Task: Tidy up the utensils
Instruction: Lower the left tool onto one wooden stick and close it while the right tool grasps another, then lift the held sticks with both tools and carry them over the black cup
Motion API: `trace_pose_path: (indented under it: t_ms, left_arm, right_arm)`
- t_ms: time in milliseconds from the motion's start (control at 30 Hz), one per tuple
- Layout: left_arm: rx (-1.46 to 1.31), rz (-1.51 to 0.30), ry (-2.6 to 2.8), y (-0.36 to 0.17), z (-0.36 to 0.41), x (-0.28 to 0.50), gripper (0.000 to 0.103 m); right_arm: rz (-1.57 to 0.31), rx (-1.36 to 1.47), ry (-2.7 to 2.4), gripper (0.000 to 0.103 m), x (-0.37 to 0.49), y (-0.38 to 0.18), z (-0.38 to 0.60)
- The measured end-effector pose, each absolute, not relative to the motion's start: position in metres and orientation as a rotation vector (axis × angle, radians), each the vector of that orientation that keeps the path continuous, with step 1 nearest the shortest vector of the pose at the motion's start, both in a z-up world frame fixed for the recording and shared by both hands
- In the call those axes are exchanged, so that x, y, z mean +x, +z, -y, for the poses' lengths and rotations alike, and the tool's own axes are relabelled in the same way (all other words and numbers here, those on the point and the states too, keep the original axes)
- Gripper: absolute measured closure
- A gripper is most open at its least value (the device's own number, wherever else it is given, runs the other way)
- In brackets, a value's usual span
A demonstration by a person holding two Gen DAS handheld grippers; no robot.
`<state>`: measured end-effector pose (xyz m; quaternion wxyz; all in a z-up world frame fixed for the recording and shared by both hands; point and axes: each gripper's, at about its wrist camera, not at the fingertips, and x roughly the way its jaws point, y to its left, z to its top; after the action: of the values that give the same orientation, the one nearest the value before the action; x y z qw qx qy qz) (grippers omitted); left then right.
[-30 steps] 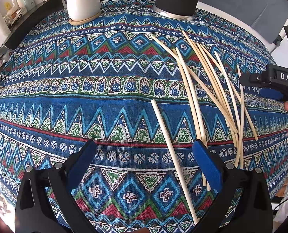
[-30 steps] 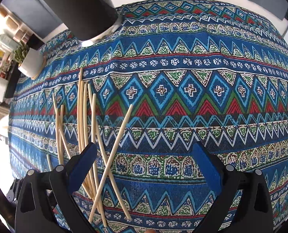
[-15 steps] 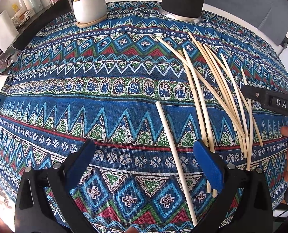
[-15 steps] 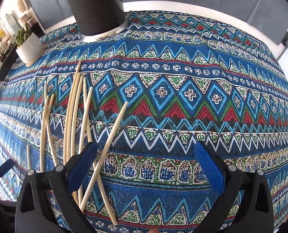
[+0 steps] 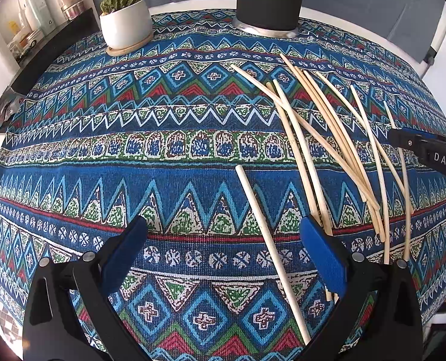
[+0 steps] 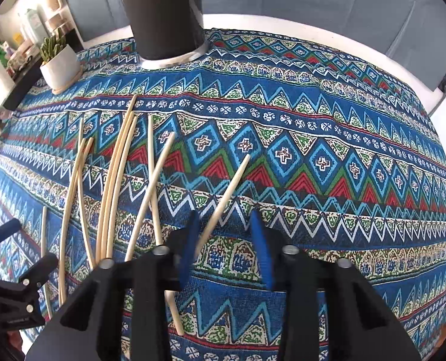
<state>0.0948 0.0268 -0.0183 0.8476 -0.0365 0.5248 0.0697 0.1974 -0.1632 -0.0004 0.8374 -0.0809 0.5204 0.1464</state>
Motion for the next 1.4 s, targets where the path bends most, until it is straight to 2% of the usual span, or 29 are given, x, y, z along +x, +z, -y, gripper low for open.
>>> trace_pose_path:
  t_ms: [33, 67, 100, 133, 167, 200, 300, 567, 967, 1400]
  left_arm:
    - [-0.074, -1.098, 0.142, -0.017, -0.026, 0.094, 0.011]
    - [-0.065, -1.087, 0.127, -0.014, -0.026, 0.092, 0.025]
    - [-0.056, -1.081, 0.114, -0.011, -0.025, 0.09, 0.044]
    - [-0.053, -1.083, 0.101, -0.009, -0.026, 0.088, 0.054]
    - [-0.048, -1.089, 0.084, -0.007, -0.028, 0.087, 0.072]
    - [-0.041, -1.093, 0.064, -0.006, -0.029, 0.085, 0.085]
    - [-0.063, -1.119, 0.033, -0.007, -0.043, 0.082, 0.098]
    - [-0.146, -1.187, 0.011, 0.0, -0.088, 0.092, 0.098]
    - [-0.189, -1.056, -0.018, 0.07, -0.115, 0.124, 0.098]
    - [-0.089, -0.908, -0.106, 0.163, -0.098, 0.192, 0.098]
  right_arm:
    - [-1.097, -0.182, 0.32, 0.094, 0.197, 0.0, 0.165]
    - [-1.095, -0.189, 0.333, 0.098, 0.197, 0.0, 0.167]
    - [-1.098, -0.191, 0.343, 0.098, 0.198, 0.0, 0.17]
    - [-1.104, -0.184, 0.354, 0.098, 0.198, 0.001, 0.174]
    - [-1.108, -0.186, 0.365, 0.098, 0.198, 0.001, 0.176]
    - [-1.107, -0.197, 0.371, 0.098, 0.197, 0.002, 0.178]
    - [-1.103, -0.217, 0.379, 0.098, 0.193, 0.002, 0.187]
    - [-1.057, -0.183, 0.352, 0.098, 0.188, 0.023, 0.218]
    - [-0.906, -0.182, 0.363, 0.098, 0.198, 0.12, 0.211]
    - [-0.799, -0.179, 0.397, 0.098, 0.234, 0.204, 0.171]
